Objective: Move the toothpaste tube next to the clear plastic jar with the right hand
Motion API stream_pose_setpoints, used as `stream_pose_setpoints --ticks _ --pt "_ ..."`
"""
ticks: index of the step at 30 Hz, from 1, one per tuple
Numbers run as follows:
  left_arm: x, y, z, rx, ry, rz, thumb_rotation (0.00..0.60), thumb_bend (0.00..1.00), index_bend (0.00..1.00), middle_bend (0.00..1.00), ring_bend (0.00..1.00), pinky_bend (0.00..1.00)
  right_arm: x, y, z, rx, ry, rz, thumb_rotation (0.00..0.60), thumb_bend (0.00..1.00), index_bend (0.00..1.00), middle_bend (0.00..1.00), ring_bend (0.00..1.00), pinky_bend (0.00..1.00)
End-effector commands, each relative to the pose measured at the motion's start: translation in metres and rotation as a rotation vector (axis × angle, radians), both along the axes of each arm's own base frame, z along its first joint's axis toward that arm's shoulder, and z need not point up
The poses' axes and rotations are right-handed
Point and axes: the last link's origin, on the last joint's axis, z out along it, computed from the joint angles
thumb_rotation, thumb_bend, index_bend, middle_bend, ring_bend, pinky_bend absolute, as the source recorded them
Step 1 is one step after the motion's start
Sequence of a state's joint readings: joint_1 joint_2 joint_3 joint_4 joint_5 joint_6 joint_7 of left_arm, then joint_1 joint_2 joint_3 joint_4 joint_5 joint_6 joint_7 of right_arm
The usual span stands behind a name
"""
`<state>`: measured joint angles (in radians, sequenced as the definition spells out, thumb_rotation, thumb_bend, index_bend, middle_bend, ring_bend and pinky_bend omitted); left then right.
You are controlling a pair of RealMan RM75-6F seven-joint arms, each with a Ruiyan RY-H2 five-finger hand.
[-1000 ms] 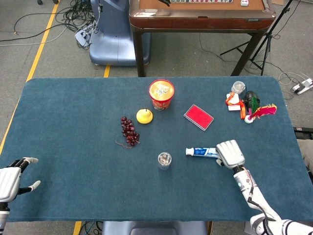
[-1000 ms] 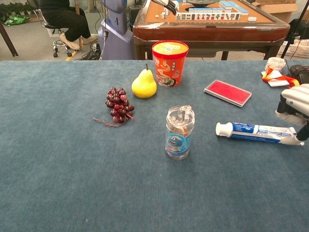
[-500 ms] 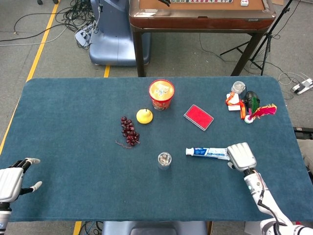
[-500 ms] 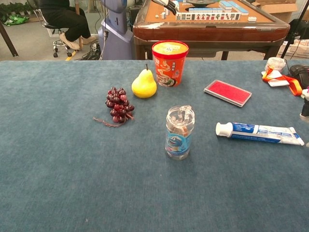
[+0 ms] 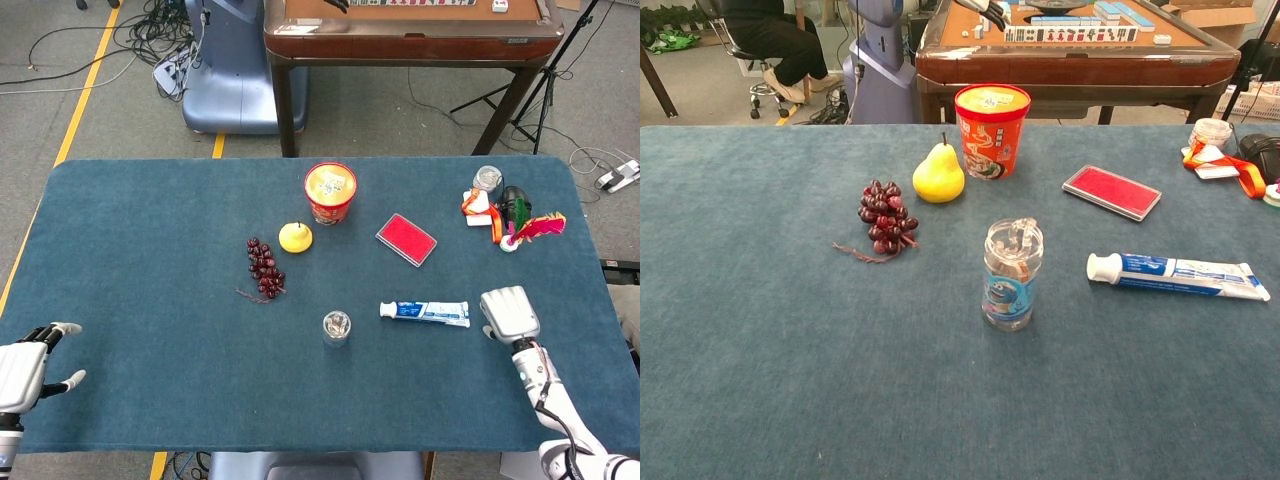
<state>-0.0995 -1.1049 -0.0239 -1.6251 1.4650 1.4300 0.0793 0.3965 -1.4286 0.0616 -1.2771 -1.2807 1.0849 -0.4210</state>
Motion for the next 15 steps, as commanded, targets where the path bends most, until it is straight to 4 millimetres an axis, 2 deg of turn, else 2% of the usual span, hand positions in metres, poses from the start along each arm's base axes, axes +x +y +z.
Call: stream_pose_setpoints --ticks 1,15 --pt "0.0 0.0 0.0 0.002 -0.001 0.001 0.6 0.04 0.33 0.35 0.36 0.54 -0.001 -0.004 -0.005 0.007 -0.001 -0.004 0.6 0.0 1.0 1.0 1.0 1.0" --pt "0.0 0.0 0.001 0.003 -0.001 0.002 0.6 0.04 0.33 0.35 0.36 0.54 0.005 -0.011 -0.018 0.017 -0.023 0.021 0.6 0.0 1.0 1.0 1.0 1.0"
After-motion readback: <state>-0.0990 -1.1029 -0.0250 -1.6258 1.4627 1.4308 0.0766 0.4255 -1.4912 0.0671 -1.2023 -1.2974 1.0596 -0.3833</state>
